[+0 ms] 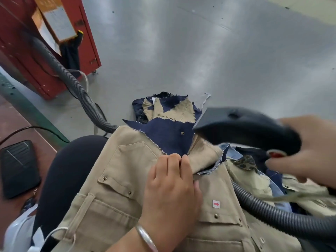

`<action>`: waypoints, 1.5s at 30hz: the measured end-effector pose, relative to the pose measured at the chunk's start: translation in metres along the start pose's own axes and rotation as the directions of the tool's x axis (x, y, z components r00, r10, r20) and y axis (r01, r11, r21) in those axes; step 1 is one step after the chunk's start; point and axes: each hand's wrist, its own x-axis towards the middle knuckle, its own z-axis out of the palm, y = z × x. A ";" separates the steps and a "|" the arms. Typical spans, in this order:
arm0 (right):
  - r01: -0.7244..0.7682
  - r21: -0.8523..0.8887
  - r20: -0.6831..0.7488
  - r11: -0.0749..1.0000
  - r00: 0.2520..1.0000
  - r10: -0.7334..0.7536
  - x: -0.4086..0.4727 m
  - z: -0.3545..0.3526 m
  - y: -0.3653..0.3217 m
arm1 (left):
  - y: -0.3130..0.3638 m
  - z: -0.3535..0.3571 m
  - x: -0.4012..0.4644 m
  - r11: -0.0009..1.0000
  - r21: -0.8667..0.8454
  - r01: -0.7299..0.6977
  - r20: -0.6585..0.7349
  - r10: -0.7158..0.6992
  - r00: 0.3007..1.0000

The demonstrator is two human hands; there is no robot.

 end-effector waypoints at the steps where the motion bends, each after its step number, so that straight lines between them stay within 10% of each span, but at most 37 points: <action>1: 0.021 -0.031 0.061 0.999 0.998 -0.019 0.001 0.009 -0.003 | 0.000 0.000 0.000 1.000 0.004 -0.001 -0.011 0.001 1.000; 17: -0.106 0.141 -0.052 0.984 0.992 0.115 0.093 0.025 -0.009 | -0.025 -0.028 0.011 0.968 -0.247 -0.043 0.082 0.065 0.994; 21: -0.035 0.152 -0.155 0.988 0.986 0.059 0.077 0.001 -0.005 | -0.104 -0.056 0.031 0.955 0.033 0.295 -0.032 -0.294 0.955; 24: 0.009 0.148 -0.169 0.989 0.986 0.017 0.067 -0.005 -0.009 | -0.138 -0.063 0.029 0.843 0.319 0.432 0.179 -0.502 0.846; 30: 0.082 0.174 -0.127 0.981 0.990 -0.061 0.058 -0.006 -0.034 | -0.130 -0.048 0.011 0.983 0.011 0.184 0.071 -0.185 0.980; 34: 0.115 0.205 -0.132 0.972 0.987 -0.089 0.060 -0.014 -0.040 | -0.138 -0.065 -0.015 0.718 -0.537 0.444 -0.167 -0.606 0.778; 38: 0.150 0.215 -0.155 0.965 0.981 -0.118 0.062 -0.022 -0.045 | -0.132 -0.066 -0.060 0.417 -0.648 0.637 0.004 -0.835 0.551; 42: 0.188 0.204 -0.131 0.961 0.978 -0.164 0.064 -0.022 -0.054 | -0.135 -0.078 -0.089 0.443 -0.523 0.728 0.047 -0.838 0.544; 45: 0.212 0.196 -0.131 0.957 0.973 -0.188 0.063 -0.018 -0.059 | -0.135 -0.094 -0.082 0.650 0.024 0.759 -0.148 -0.749 0.646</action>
